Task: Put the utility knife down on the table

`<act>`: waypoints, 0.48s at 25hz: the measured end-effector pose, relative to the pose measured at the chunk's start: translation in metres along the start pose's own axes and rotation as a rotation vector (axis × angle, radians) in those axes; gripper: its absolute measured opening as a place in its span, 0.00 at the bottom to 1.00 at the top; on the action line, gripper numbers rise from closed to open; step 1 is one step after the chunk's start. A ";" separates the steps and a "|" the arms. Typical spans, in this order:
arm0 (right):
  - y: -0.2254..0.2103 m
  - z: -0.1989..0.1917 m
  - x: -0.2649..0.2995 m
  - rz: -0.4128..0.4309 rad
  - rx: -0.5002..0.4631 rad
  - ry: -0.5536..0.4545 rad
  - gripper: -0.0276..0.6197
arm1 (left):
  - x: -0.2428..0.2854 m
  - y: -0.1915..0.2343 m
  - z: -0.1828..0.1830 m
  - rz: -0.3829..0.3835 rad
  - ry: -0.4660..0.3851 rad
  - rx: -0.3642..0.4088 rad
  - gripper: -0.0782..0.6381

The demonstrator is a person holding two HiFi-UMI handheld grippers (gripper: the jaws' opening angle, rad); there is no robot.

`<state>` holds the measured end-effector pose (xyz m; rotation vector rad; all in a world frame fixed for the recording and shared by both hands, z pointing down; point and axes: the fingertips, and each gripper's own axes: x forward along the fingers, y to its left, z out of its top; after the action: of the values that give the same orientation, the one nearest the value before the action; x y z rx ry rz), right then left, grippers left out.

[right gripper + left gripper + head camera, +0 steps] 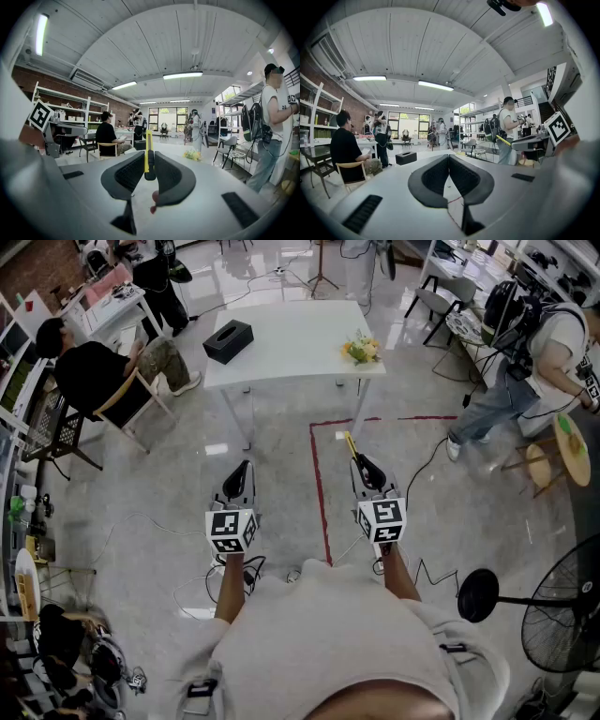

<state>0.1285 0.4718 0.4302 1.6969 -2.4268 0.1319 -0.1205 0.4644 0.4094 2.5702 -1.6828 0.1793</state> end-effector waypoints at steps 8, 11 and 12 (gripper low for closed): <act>-0.003 -0.002 -0.002 0.001 -0.007 0.006 0.17 | -0.001 -0.005 -0.001 0.000 0.002 0.004 0.14; -0.004 -0.002 -0.005 0.002 -0.002 0.001 0.17 | -0.001 -0.010 0.000 -0.001 0.002 0.007 0.14; -0.005 -0.002 -0.006 0.006 0.003 -0.003 0.17 | -0.001 -0.011 0.000 -0.001 0.002 0.008 0.14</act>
<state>0.1351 0.4763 0.4304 1.6929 -2.4348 0.1337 -0.1105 0.4700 0.4094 2.5756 -1.6833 0.1881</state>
